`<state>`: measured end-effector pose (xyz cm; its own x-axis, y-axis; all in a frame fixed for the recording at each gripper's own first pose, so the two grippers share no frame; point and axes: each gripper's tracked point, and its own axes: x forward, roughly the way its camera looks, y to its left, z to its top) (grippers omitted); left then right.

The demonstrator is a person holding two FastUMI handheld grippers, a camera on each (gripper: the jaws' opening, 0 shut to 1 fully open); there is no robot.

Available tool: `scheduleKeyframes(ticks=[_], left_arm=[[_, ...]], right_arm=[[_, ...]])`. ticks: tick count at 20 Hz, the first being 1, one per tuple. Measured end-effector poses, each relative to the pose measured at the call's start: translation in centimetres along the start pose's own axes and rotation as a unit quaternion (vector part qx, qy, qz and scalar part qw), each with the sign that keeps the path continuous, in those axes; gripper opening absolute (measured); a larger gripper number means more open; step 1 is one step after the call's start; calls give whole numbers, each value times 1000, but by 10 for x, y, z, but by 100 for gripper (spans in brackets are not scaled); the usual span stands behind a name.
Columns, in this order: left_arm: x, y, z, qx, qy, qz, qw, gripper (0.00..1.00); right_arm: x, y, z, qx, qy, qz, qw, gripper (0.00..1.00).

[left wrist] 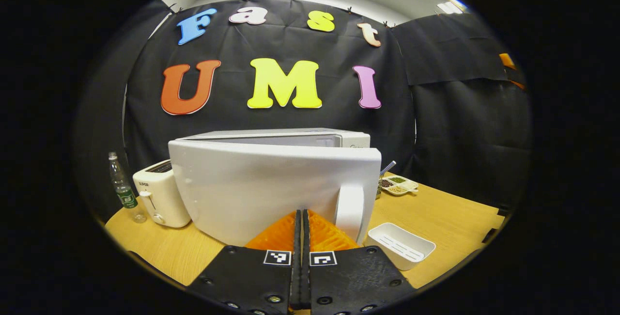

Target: Open the microwave oven with the left hand, put the food in, and close the microwave oven.

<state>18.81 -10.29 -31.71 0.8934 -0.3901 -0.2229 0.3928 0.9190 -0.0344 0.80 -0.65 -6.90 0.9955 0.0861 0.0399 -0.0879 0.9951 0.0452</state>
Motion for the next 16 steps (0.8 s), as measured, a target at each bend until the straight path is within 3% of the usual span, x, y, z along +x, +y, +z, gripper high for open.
scheduleKeyframes(ticks=[1, 2, 3, 9, 12, 13, 14, 16], left_arm=[[9, -2, -1, 1, 5, 3, 1000, 0], [17, -3, -3, 2, 12, 7, 1000, 14], [25, -5, -1, 5, 12, 10, 1000, 0], [72, -10, 4, 9, 11, 25, 1000, 0], [98, -13, 3, -3, 21, 30, 999, 0], [104, -11, 3, -5, 22, 35, 999, 0], [111, -10, 3, -2, 27, 38, 999, 0], [123, -5, 3, 3, 34, 58, 998, 0]], right_arm=[[3, -4, -1, 0, 1, 0, 1000, 92], [6, -9, -1, -3, 0, 0, 1000, 92], [9, -13, -1, -8, -2, 0, 1000, 92], [26, -33, -14, -8, 4, 2, 1000, 92], [28, -49, -21, -10, 4, -16, 1000, 92], [26, -53, -23, -13, 3, -25, 1000, 97], [25, -52, -26, -13, 7, -27, 1000, 92], [18, -41, -31, -5, 20, -12, 1000, 93]])
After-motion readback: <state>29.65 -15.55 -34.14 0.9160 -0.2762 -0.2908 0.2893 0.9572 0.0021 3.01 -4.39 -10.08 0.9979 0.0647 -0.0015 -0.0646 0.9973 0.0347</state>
